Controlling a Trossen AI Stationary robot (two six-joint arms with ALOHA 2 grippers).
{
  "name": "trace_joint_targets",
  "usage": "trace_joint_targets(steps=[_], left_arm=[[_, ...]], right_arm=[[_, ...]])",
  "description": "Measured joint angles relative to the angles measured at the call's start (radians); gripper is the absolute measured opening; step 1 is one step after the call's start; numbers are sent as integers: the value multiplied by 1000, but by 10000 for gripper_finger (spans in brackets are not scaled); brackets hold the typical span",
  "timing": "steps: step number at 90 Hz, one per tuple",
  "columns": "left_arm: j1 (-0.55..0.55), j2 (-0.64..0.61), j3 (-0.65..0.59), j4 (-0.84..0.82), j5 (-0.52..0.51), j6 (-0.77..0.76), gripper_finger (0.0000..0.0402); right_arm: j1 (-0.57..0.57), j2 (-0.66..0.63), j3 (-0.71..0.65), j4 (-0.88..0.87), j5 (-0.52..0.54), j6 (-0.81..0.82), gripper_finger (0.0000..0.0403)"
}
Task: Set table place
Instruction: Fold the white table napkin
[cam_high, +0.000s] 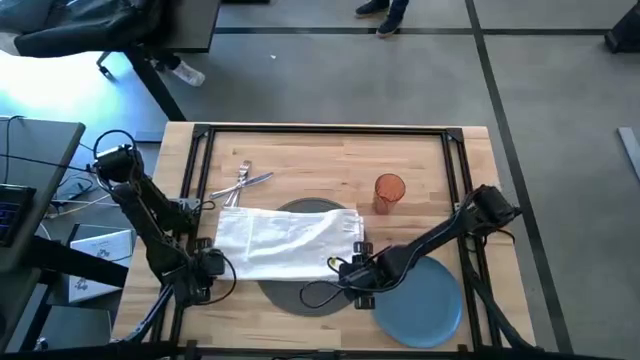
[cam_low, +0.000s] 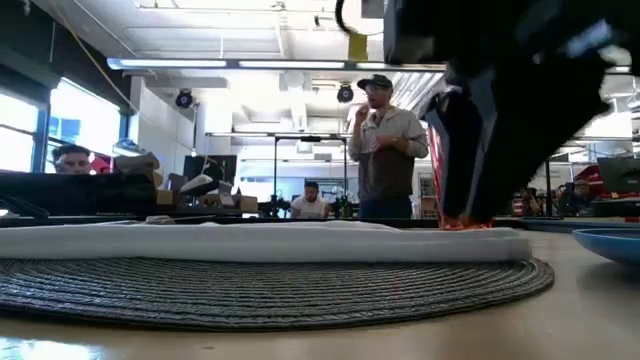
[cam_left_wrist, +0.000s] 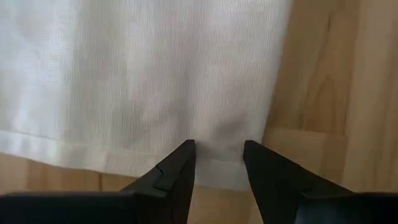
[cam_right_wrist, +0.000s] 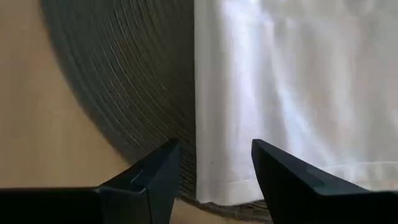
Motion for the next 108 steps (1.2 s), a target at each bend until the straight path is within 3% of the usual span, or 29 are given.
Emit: trace_joint_targets(steps=[21,47,77,108], left_arm=[[0,1,-1,2,-6,2,120],[1,2,-2,-6,-47,23,8],[-1,4,146,-89,-19,11,1],[-66,27,181,56,-44,-83,0]], right_arm=[[-14,33,2,-12,8,5,161],[-19,33,7,-93,10,6,11],[0,12,109,-267,16,43,0],[125,-1,119,-244,32,176,0]])
